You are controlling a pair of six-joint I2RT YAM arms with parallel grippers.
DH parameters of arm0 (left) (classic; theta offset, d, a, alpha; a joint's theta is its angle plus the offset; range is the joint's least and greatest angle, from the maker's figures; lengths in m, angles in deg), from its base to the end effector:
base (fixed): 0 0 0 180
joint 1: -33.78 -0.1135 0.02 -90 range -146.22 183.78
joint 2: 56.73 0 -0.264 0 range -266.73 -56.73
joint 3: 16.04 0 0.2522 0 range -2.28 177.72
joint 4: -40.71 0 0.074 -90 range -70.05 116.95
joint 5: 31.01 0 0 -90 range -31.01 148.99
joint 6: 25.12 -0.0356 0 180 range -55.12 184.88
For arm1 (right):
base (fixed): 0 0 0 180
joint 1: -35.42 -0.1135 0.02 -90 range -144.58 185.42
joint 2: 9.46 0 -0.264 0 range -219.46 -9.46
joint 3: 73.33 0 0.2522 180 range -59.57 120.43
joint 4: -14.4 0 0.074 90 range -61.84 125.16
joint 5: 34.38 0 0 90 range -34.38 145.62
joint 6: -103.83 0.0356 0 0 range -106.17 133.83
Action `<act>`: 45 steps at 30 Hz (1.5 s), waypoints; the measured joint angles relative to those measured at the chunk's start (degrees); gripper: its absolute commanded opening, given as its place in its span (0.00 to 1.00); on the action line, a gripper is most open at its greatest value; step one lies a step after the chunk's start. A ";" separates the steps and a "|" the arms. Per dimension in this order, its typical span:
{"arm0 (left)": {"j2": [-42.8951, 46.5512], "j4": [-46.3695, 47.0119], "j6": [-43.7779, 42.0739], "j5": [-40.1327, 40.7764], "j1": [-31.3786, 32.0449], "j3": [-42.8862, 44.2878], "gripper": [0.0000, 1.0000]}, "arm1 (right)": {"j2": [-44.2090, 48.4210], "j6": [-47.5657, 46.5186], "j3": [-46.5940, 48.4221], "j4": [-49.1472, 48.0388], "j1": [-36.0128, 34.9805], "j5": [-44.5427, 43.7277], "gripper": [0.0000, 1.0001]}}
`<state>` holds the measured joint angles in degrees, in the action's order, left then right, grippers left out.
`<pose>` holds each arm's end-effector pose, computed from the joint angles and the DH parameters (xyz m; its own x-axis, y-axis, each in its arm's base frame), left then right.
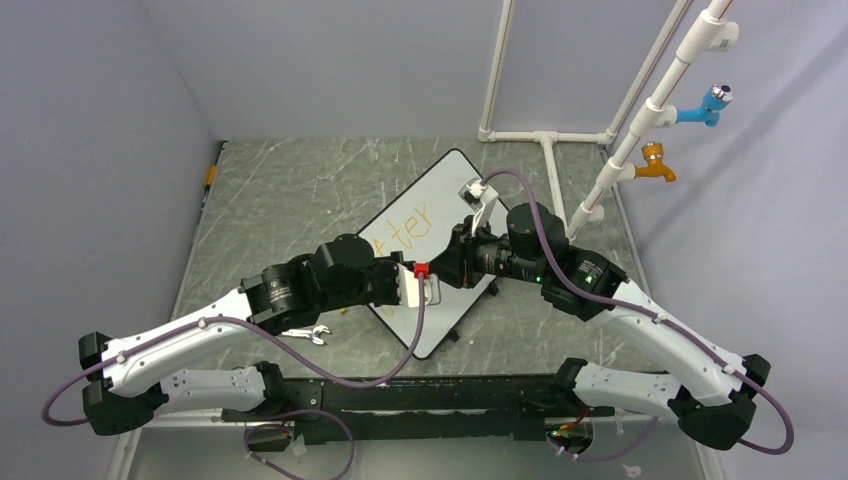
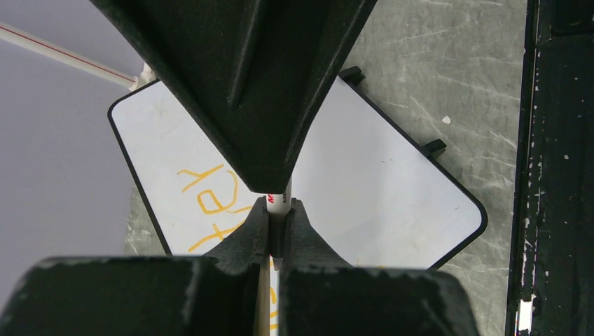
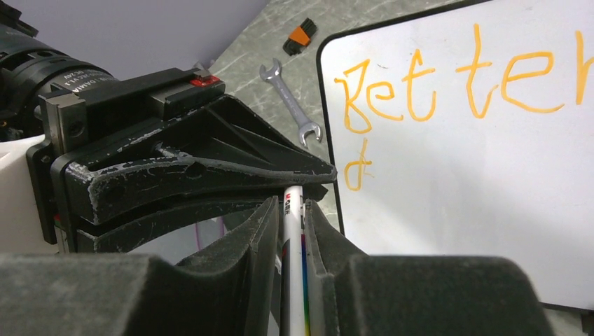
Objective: Write a sentence on the whiteboard
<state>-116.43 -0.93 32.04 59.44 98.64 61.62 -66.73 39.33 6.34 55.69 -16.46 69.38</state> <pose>0.0967 -0.2055 0.3752 0.3459 0.5394 -0.7677 0.8505 0.1652 0.4993 0.1249 0.1729 0.3965 -0.5692 -0.0480 -0.8208 -0.7291 0.4910 0.4768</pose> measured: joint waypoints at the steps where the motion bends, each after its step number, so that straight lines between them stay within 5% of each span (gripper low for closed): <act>1: 0.00 0.02 0.35 0.04 0.00 0.00 0.00 | 0.00 0.26 -0.09 -0.22 0.07 -0.04 0.22; 15: 0.35 -1.75 1.18 1.84 -0.44 0.20 0.00 | -2.14 1.09 -0.11 -2.62 0.59 1.38 0.20; 28: -0.20 -4.24 0.98 3.10 -0.66 1.07 0.00 | -3.80 1.05 -0.15 -3.41 0.87 4.22 0.30; 35: -0.57 -4.63 0.98 3.30 -0.66 1.11 0.00 | -3.93 1.05 -0.83 -3.91 1.18 4.61 0.24; 41: -0.96 -6.08 0.96 3.72 -0.66 1.49 0.00 | -4.28 1.09 -1.77 -4.70 1.49 4.79 0.00; 45: -0.96 -6.47 0.98 4.07 -0.66 1.49 0.00 | -4.44 1.09 -2.12 -5.20 1.49 4.85 0.00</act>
<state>-117.39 -7.40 33.02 63.50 97.99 63.10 -71.17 40.42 4.22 50.49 -14.97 74.23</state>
